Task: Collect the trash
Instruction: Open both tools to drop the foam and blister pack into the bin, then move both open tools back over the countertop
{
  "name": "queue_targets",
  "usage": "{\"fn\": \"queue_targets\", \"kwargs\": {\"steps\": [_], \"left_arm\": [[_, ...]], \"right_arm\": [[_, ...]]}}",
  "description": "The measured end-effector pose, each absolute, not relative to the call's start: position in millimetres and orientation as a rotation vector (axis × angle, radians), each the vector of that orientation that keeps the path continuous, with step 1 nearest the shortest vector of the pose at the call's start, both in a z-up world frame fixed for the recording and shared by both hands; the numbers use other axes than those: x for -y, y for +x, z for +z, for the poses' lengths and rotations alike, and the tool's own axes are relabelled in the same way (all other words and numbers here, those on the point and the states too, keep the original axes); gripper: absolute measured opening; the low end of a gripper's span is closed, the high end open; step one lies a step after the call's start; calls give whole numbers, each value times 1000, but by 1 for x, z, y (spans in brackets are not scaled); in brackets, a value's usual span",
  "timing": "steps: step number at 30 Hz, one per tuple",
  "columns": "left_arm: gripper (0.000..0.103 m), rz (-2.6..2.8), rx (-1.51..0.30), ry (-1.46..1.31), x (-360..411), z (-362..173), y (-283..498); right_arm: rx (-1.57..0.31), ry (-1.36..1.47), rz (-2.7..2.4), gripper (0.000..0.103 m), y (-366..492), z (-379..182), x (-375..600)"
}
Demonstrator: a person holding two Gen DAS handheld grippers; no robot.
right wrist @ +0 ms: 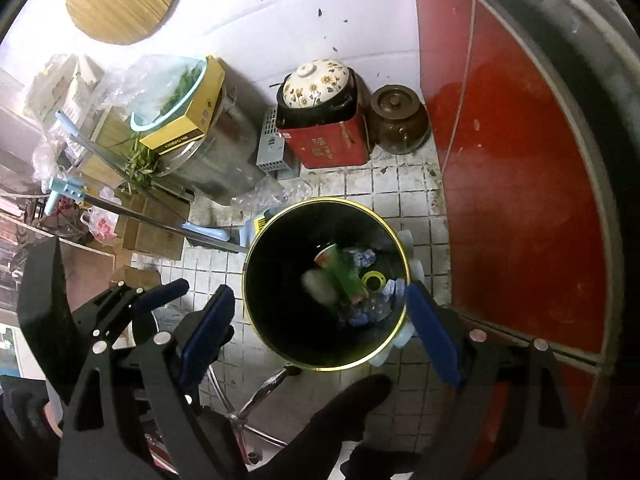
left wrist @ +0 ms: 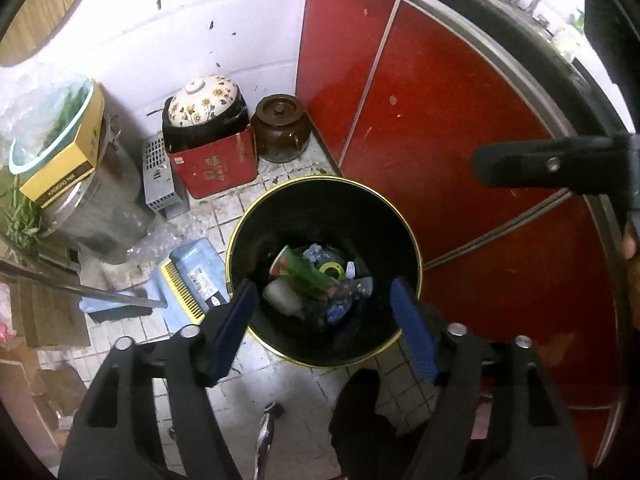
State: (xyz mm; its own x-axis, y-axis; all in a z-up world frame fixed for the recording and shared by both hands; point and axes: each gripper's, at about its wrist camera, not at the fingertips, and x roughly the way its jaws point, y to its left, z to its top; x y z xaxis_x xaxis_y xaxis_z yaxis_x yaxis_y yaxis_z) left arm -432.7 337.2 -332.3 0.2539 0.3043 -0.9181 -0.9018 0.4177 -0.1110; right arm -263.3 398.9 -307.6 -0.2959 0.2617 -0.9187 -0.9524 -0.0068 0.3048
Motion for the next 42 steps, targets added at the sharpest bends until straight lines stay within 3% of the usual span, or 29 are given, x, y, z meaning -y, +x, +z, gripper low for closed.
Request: {"fn": "queue_targets", "kwargs": {"steps": [8,13,20,31,42], "left_arm": [[91,876,-964,-602,-310,-253,-388],[93,672,-902,-415,-269,-180,-307],[93,241,-854,-138,-171,-121,-168],[93,-278,-838,120,-3,-95,-33],[95,-357,-890,242,48,-107,-8]], "right_arm": [[-1186,-701,1445,92,-210,-211,-327],[-1056,-620,1292,94,-141,-133,-229],[-968,-441,938,94,-44,-70,-63],[-936,-187,522,94,16,-39,171],[-977,-48,450,94,20,-57,229]]}}
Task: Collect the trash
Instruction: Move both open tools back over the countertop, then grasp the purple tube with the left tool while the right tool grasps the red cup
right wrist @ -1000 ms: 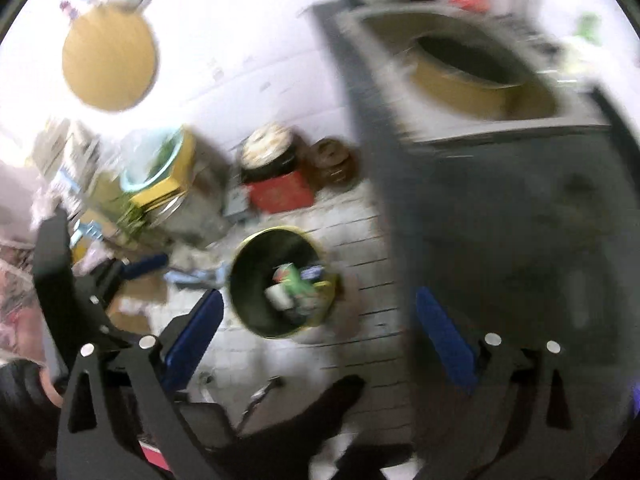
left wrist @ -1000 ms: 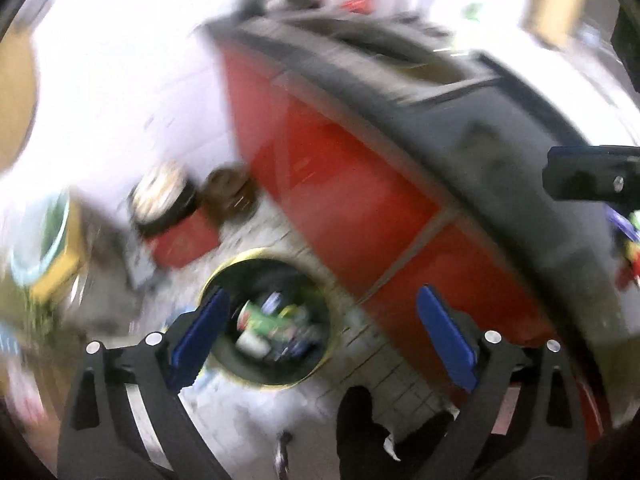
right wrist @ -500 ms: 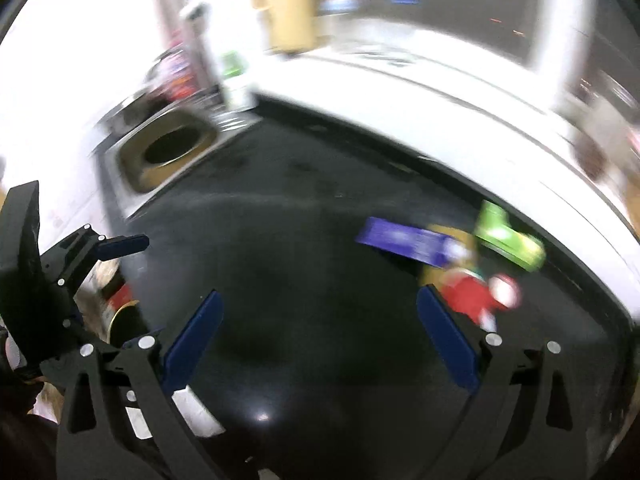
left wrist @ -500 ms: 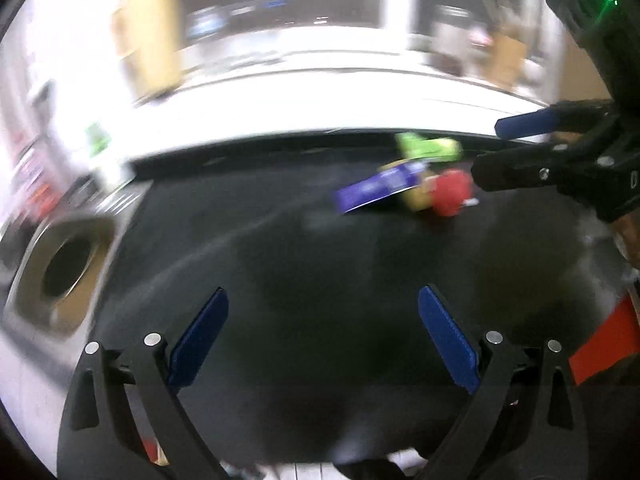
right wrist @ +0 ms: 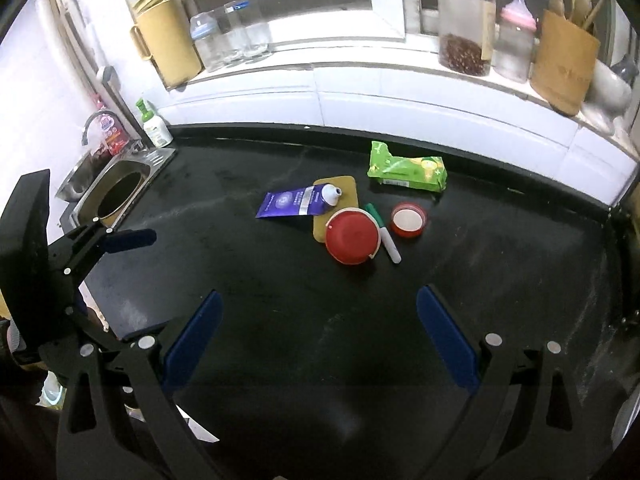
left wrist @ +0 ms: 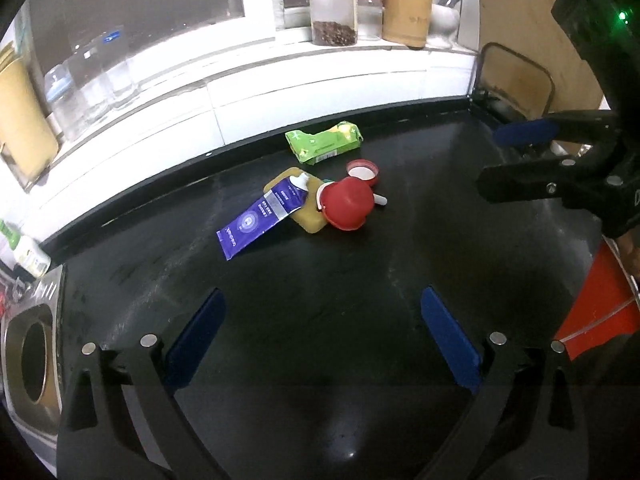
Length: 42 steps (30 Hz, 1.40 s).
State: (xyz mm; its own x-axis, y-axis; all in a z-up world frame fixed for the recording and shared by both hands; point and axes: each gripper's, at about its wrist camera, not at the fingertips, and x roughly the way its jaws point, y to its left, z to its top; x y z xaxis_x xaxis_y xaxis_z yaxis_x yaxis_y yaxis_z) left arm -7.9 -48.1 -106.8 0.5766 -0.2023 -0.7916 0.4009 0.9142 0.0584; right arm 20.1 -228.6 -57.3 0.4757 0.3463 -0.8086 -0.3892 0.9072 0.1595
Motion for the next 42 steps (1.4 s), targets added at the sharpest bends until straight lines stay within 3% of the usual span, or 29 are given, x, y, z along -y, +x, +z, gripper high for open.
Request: {"fn": "queue_targets", "kwargs": {"steps": [13,30,37,39,41,42], "left_arm": [[95,-421,-929,367,36,-142,53],[95,-734,-944,562,28,-232,176],[94,-852,-890,629,38,-245,187],[89,-871,-863,617,39,-245,190],[67,-881,-865,595,40,-243,193],[61,-884,-868,590,40,-243,194]], "right_arm": [[-1034,-59,488,94,69,-90,217],[-1223,-72,474,94,161,-186,183],[-1275,-77,503,83,174,-201,172],[-1289,-77,510,74,177,-203,170],[-1298,-72,516,67,179,-206,170],[-1301,-69,517,63,179,-207,171]]}}
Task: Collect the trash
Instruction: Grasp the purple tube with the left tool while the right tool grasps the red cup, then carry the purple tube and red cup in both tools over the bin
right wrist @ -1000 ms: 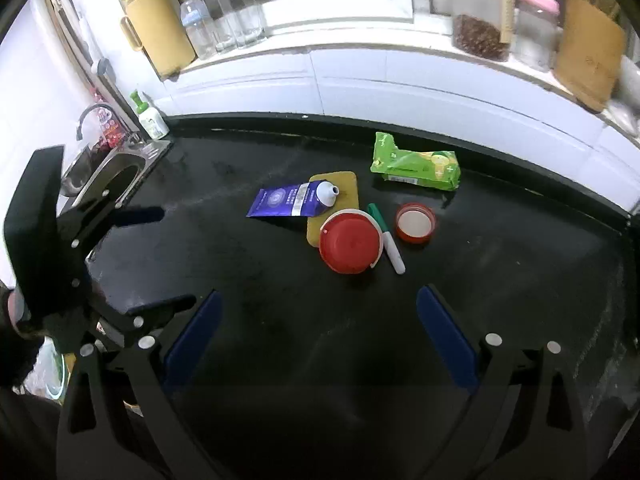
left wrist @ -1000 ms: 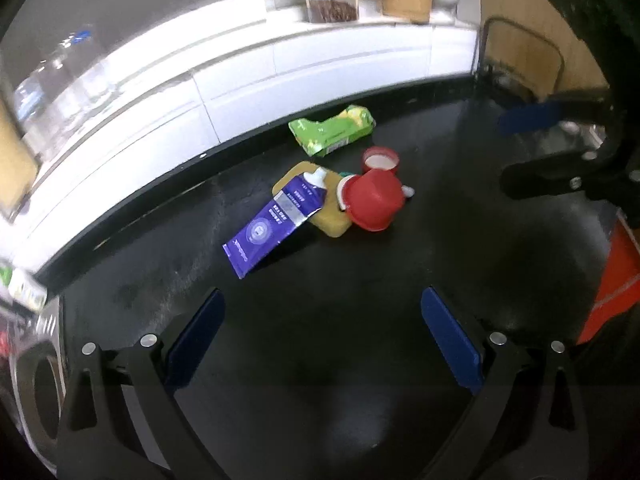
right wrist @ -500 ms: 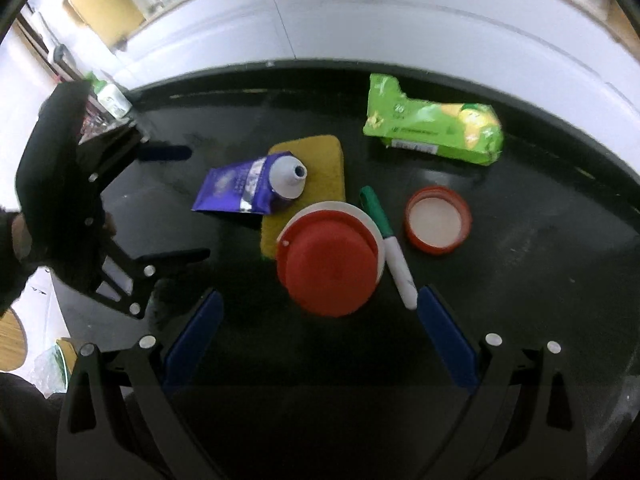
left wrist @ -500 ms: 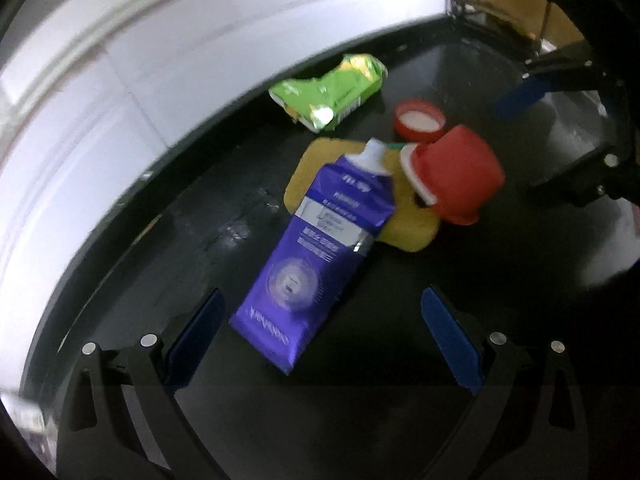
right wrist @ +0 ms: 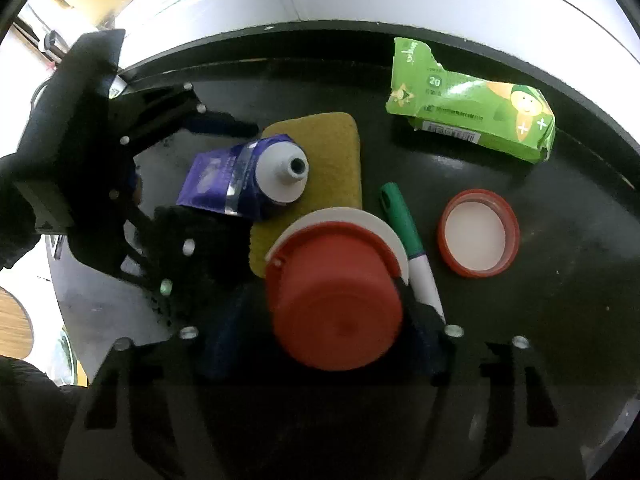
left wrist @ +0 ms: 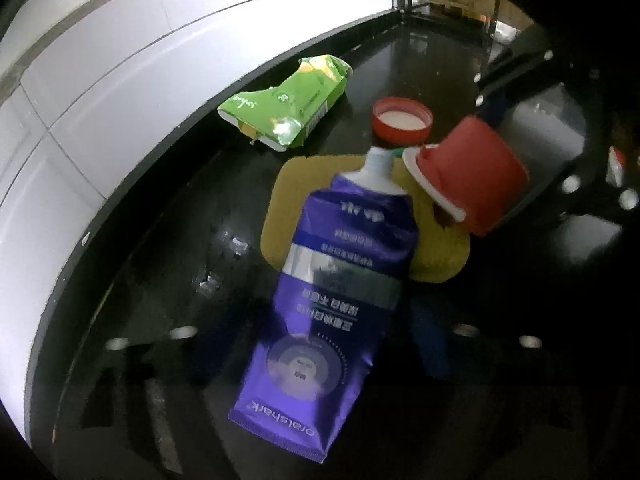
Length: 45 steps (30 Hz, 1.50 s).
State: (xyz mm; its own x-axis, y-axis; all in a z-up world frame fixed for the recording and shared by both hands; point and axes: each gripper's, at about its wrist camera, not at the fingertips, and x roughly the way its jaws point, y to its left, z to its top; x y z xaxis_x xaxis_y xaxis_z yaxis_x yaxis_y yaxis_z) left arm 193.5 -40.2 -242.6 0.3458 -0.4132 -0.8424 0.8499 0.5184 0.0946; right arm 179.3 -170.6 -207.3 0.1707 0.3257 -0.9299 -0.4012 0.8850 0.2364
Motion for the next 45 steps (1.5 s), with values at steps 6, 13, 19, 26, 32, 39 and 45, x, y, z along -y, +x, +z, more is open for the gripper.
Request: {"fn": "queue_targets", "kwargs": {"steps": [6,13,19,26,32,39,45], "left_arm": [[51,-830,-901,590,44,-240,185],[39,-679,-937,475,33,-215,163],[9,-523,-994,338,24,-198,137],[9,-385,-1005,261,27,-179,90],[9,-325,-980,227,34,-152,48],[9,-264,-953,195,36,-132,4],[9,-196,-956,177,28,-125,-21]], "right_arm": [[-1287,-38,518,61,180,-204,176],[-1237,-50,526,61,166,-185,182],[-1184,-91,550,61,145,-162,183],[-1140,-136,568,60,114,-141,186],[-1111,-180,596,60,85,-126,182],[-1084,-212,635,60,57,-110,184],[-1066,-228,662,60,43,-102,179]]}}
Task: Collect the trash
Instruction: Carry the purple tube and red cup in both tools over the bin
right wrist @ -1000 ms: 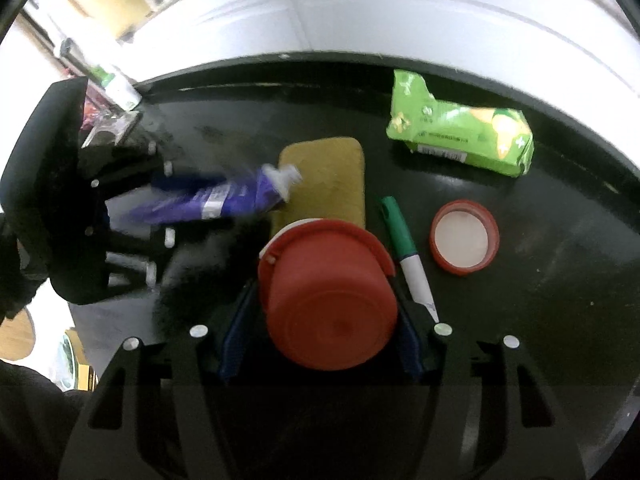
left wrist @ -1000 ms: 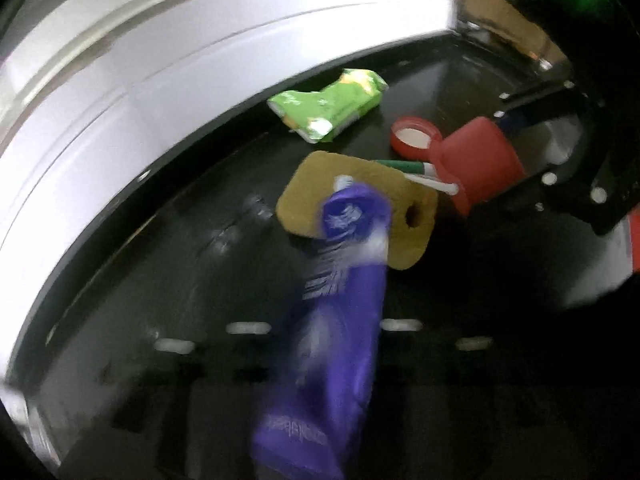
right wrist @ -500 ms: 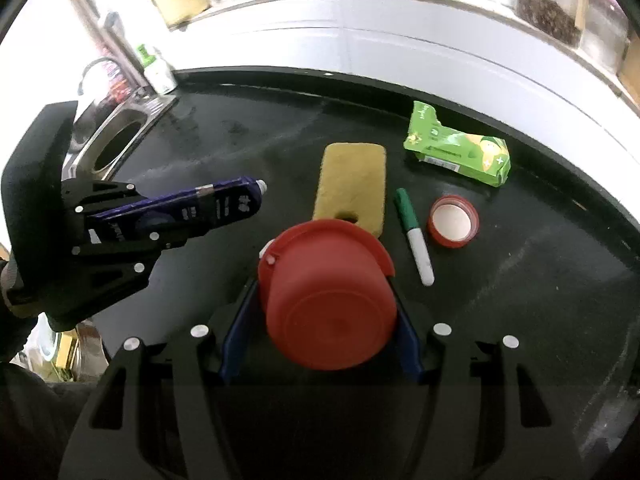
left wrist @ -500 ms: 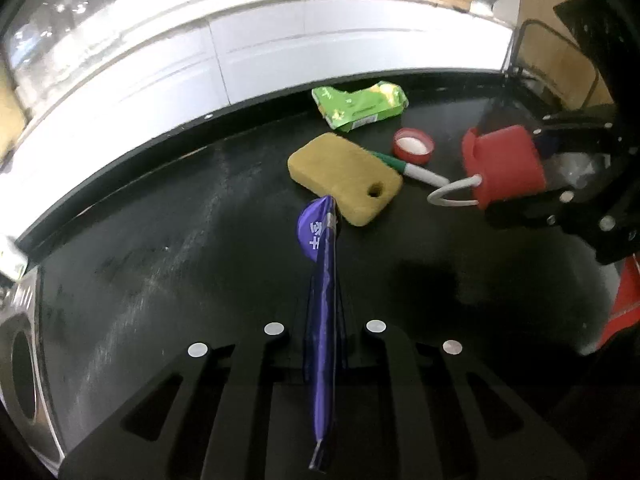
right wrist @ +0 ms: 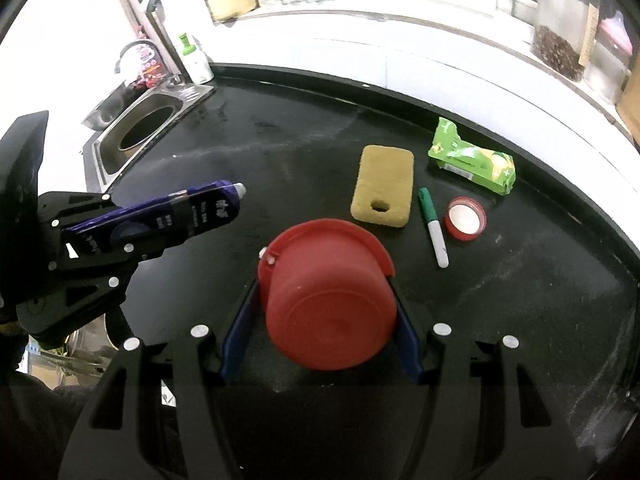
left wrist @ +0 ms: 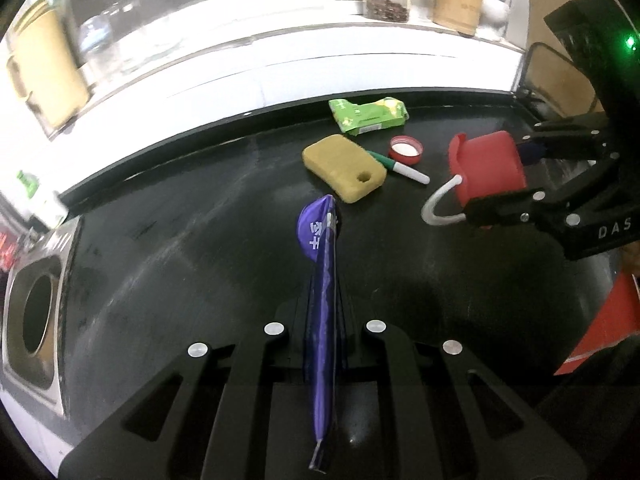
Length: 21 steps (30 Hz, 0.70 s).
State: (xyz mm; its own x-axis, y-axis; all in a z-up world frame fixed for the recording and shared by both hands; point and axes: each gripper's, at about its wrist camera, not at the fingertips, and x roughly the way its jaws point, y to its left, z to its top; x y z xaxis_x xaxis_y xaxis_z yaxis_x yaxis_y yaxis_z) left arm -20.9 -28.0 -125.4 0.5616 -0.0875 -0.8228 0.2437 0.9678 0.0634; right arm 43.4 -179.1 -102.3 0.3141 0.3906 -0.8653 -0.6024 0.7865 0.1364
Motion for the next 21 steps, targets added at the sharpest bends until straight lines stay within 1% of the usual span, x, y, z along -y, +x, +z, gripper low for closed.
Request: {"fn": "queue_targets", "kwargs": {"steps": [5,11,15,21], "left_arm": [[9,-127,-954,153,13,-118,-35],[9,10,-937,85,-25,-104,-68],[9,150,-933,11,-62,-96,-106],[9,408,-943,-126,-130,-97,-189]], "right_arm": [[-1049,-250,700,60,34,-93,165],[-1020,-323,828,60,17,-81,113],[-997,-389,955,60,-3,-75,62],[-983,-503,1197,60,-53,-75,-36]]}}
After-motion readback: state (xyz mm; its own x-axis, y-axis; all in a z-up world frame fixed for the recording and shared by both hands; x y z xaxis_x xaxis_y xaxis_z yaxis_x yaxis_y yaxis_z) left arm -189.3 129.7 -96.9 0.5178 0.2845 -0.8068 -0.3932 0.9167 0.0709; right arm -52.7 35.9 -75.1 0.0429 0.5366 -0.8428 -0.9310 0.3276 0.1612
